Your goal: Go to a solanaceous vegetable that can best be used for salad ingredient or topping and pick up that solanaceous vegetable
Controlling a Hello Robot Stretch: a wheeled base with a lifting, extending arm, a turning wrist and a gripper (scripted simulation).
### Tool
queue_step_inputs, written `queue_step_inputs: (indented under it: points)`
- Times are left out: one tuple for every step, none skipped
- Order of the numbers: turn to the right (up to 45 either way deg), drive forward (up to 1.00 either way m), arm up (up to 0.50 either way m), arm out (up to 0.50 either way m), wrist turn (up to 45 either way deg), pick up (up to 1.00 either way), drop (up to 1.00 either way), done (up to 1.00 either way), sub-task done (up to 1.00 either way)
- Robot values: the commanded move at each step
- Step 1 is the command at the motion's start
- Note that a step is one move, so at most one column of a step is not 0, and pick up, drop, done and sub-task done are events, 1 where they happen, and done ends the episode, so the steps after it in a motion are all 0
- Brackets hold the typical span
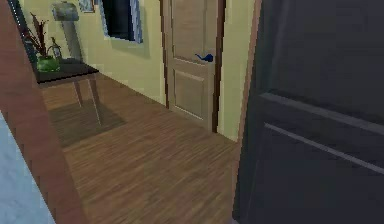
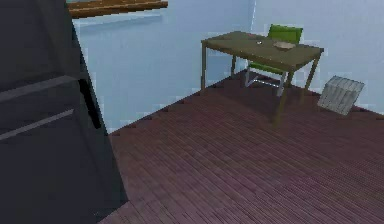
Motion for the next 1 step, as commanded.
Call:
queue_step_inputs:
  points:
    - [0.0,0.55,0.0,0.0,0.0,0.0,0.0,0.0,0.0]
